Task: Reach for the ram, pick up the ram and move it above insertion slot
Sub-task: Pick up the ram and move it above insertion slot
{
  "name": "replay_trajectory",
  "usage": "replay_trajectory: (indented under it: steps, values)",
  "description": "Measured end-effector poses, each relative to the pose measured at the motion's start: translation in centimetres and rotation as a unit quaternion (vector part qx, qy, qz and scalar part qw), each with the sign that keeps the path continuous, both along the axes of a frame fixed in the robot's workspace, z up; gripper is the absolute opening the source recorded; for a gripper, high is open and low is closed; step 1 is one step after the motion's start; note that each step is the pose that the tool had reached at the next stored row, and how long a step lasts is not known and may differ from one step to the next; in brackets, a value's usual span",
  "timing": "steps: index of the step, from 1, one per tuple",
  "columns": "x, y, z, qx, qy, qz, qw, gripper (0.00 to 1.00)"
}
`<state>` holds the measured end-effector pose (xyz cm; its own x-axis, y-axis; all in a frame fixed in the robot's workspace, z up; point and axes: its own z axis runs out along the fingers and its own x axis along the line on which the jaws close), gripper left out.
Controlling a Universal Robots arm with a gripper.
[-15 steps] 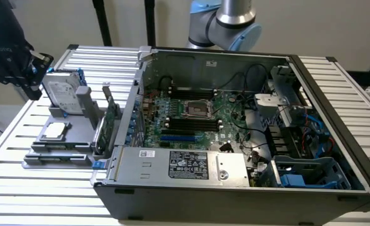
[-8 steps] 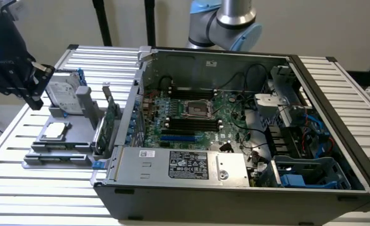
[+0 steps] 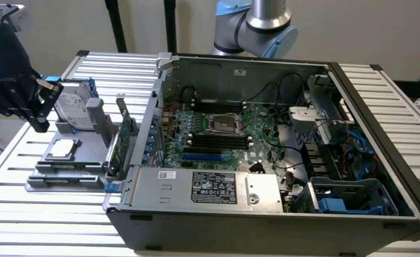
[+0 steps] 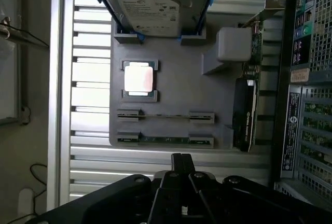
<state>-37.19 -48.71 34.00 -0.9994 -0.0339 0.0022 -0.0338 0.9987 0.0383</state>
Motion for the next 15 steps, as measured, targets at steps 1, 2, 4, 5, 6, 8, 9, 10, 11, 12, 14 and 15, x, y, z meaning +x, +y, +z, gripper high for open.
replay_trajectory:
  steps: [1,2,4,5,6,8,9,10,11,12,14,15]
  values:
    - [0.0,0.0,0.0,0.0,0.0,0.0,1.0,0.11]
    - [0.0,0.0,0.0,0.0,0.0001,0.003,1.0,0.11]
    - [0.0,0.0,-0.01,0.0,-0.0001,0.021,0.9998,0.11]
    - [0.0,0.0,-0.01,0.0,0.0,0.03,0.9996,0.11]
    - [0.0,0.0,0.0,0.0,0.0,0.039,0.9992,0.11]
    - [0.01,0.0,0.0,0.0,0.0,0.057,0.9984,0.11]
    - [0.01,0.0,-0.01,0.0,0.0,0.066,0.9978,0.11]
    - [0.01,0.0,0.0,0.0,0.0,0.076,0.9971,0.11]
    - [0.01,0.0,0.0,0.0,0.0,0.085,0.9964,0.11]
    - [0.01,0.0,0.0,0.0,0.0,0.094,0.9956,0.11]
    - [0.01,0.0,0.0,0.0,0.0,0.111,0.9938,0.11]
    - [0.01,0.0,0.0,0.0,0.0,0.12,0.9927,0.11]
